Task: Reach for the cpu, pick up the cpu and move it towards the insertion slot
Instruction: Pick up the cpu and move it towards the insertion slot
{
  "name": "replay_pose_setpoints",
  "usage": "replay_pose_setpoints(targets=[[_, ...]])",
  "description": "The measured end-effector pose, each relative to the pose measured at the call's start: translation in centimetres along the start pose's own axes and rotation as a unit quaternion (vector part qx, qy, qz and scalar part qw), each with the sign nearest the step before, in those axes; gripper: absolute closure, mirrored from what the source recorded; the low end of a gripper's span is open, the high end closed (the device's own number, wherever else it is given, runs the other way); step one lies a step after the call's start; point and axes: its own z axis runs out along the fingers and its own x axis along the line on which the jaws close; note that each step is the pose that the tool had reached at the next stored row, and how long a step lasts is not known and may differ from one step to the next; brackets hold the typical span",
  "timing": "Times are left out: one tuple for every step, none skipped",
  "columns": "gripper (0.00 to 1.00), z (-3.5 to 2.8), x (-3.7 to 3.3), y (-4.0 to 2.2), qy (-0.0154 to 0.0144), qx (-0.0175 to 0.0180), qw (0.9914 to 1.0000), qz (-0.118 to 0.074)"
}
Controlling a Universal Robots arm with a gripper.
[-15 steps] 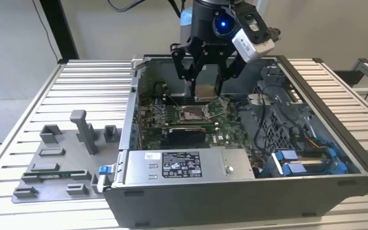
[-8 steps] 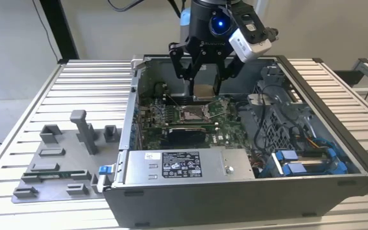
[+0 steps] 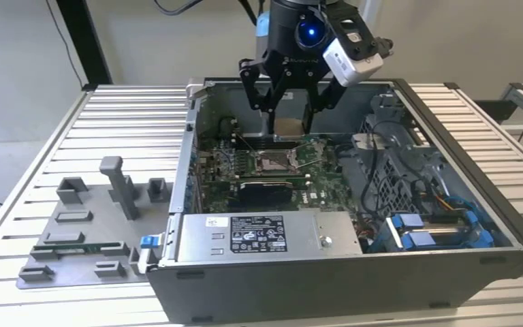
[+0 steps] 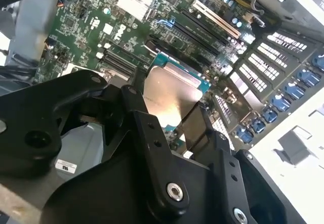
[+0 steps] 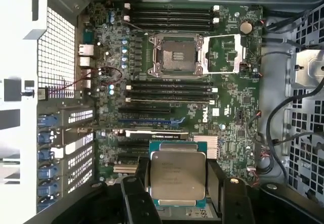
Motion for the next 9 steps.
replay_pose_setpoints(targets=[[1.0, 0.0, 0.0, 0.0, 0.0, 0.0, 1.0, 0.0], [1.0, 0.01, 0.0, 0.02, 0.0, -0.0001, 1.0, 0.0], [1.0, 0.01, 0.0, 0.12, 0.0, -0.0001, 1.0, 0.0], [1.0, 0.02, 0.0, 0.32, -0.0001, -0.0001, 1.0, 0.0], [1.0, 0.01, -0.01, 0.41, 0.0001, 0.0001, 1.0, 0.0], [1.0, 0.02, -0.01, 0.43, 0.0, 0.0, 1.0, 0.0], [1.0, 0.02, -0.01, 0.44, 0.0, 0.0, 1.0, 0.0], [1.0, 0.01, 0.0, 0.44, 0.0, 0.0, 1.0, 0.0], [1.0, 0.02, 0.0, 0.44, 0.0, 0.0, 1.0, 0.0]])
